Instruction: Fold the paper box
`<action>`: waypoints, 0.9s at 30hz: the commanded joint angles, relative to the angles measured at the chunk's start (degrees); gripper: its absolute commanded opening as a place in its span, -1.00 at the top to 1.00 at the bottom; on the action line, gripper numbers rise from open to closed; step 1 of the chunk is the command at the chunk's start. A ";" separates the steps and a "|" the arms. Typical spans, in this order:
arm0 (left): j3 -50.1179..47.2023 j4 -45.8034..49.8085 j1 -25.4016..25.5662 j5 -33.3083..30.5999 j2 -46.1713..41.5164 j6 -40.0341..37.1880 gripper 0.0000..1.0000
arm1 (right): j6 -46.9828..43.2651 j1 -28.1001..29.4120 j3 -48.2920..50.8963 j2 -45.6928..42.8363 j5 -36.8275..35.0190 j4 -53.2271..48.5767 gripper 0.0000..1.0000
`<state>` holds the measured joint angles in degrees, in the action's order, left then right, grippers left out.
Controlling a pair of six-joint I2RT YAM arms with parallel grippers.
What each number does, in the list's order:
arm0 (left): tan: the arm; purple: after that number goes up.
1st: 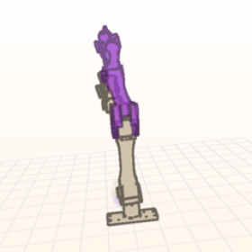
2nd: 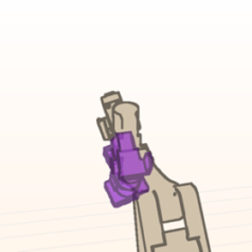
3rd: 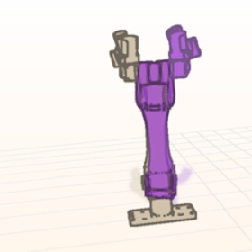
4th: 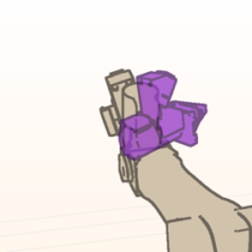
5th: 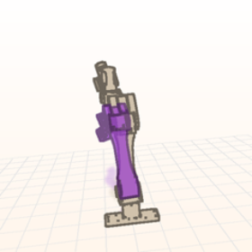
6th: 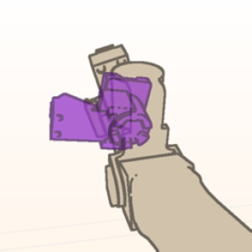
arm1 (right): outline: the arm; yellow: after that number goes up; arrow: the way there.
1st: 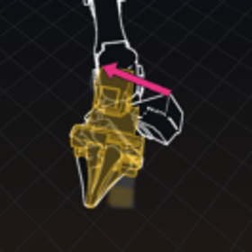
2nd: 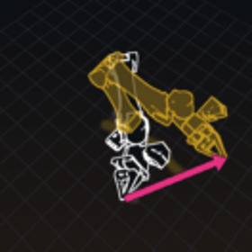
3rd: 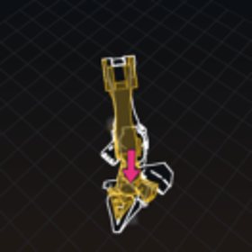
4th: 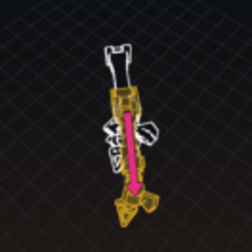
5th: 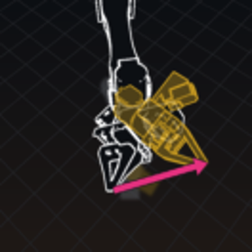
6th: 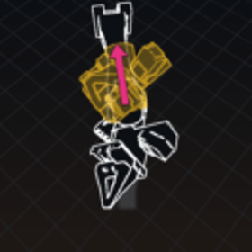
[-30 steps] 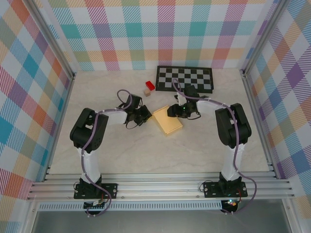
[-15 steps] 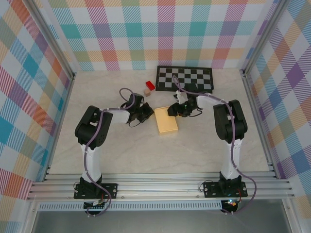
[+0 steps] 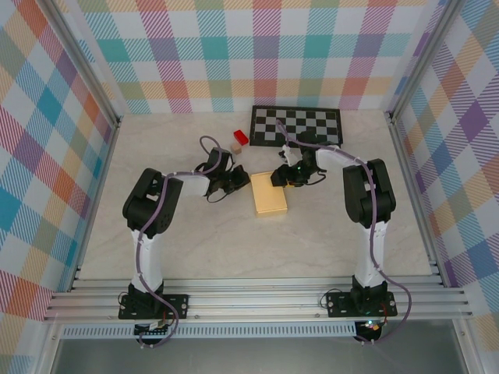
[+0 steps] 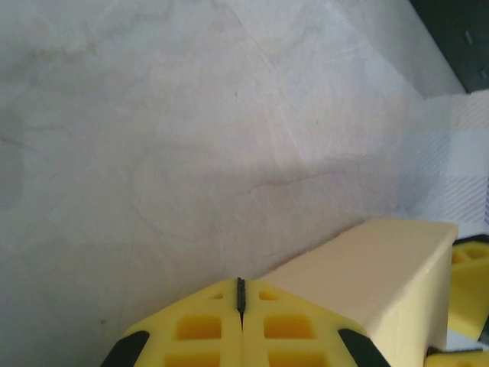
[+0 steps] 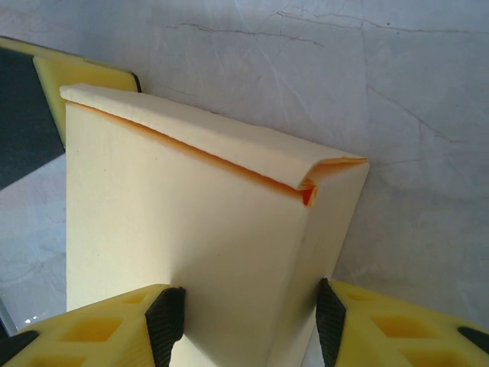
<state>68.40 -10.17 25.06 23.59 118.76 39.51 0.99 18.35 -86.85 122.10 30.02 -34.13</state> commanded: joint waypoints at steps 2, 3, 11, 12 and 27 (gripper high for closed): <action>-1.51 5.24 1.61 7.97 -6.28 -4.23 0.96 | -1.95 1.59 -0.82 3.85 -6.69 -0.83 -0.06; -2.15 6.48 1.11 7.26 -7.56 -4.85 0.94 | -2.29 1.60 -1.64 4.01 -7.02 -1.12 -0.07; -7.15 15.38 -1.27 1.03 -17.19 -7.26 0.87 | -3.76 1.60 -9.52 5.65 -10.16 -3.68 -0.12; -7.67 16.30 -1.56 0.32 -18.39 -7.51 0.87 | -3.94 1.60 -10.49 6.04 -10.26 -4.11 -0.13; -8.57 26.63 -16.91 -20.00 -34.12 -18.24 0.07 | 11.12 -4.46 14.44 -25.51 -15.37 10.59 -0.28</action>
<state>61.91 15.73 8.95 10.09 87.11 26.20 7.01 15.27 -77.38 104.66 16.93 -29.89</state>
